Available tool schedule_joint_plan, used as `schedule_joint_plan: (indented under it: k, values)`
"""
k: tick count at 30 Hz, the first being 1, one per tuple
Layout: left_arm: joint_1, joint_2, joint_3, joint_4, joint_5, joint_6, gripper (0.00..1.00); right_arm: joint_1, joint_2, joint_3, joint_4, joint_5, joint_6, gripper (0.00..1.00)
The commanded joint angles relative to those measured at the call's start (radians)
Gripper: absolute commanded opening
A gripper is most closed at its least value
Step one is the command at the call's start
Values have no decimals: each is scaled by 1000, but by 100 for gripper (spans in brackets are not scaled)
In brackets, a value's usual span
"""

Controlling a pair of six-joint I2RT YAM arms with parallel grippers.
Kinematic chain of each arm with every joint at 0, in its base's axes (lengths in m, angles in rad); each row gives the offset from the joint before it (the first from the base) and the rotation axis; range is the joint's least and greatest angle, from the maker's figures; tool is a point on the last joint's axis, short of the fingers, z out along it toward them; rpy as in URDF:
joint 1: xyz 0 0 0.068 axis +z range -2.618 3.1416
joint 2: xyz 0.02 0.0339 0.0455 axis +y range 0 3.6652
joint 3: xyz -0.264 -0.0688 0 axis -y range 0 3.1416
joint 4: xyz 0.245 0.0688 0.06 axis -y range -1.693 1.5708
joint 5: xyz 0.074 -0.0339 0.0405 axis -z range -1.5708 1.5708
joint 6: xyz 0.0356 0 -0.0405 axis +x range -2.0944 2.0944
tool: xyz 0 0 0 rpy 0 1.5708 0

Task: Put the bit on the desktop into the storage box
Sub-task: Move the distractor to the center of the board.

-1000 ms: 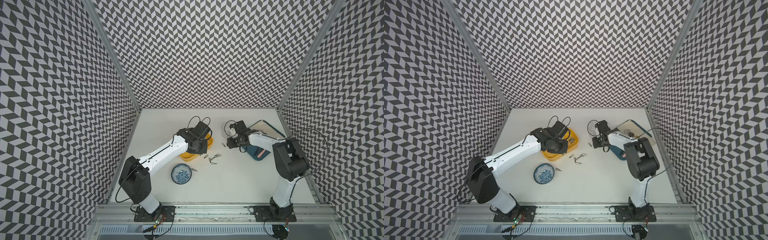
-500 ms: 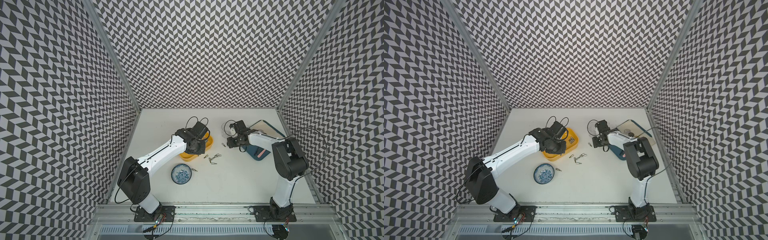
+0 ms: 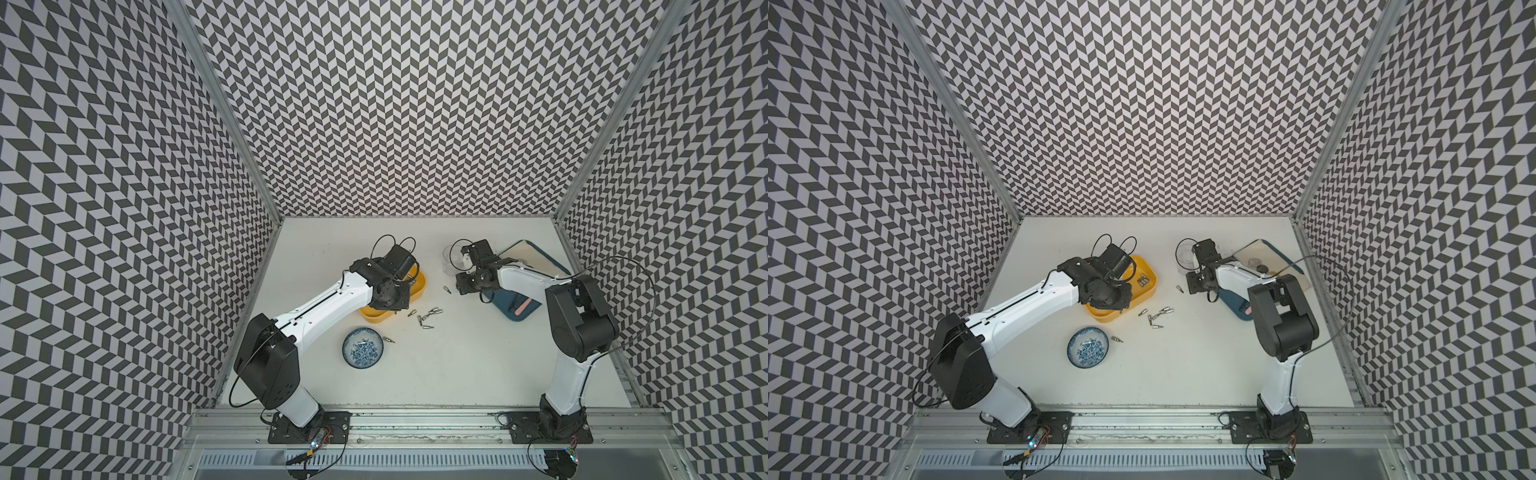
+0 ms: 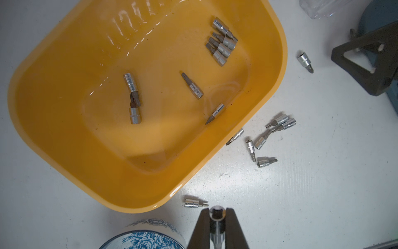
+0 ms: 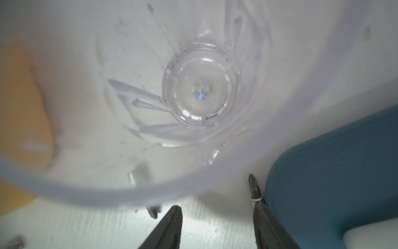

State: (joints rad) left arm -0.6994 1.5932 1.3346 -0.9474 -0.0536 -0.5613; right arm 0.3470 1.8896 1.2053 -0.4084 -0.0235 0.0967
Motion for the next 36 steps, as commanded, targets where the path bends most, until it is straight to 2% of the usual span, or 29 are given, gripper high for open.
schedule_joint_plan:
  k: [1, 13, 30, 36]
  values:
    - [5, -42, -16, 7, 14, 10, 0, -13, -37, 13, -8, 11, -7, 56]
    - [5, -55, -29, 10, 14, 8, 0, -17, -16, 18, 13, 34, -7, 56]
    - [6, -65, -47, 14, 14, 6, 0, -17, 57, 60, -18, -37, -39, 56]
    - [6, -67, -55, 24, 18, 4, 0, -14, -10, 41, 16, -32, -29, 55]
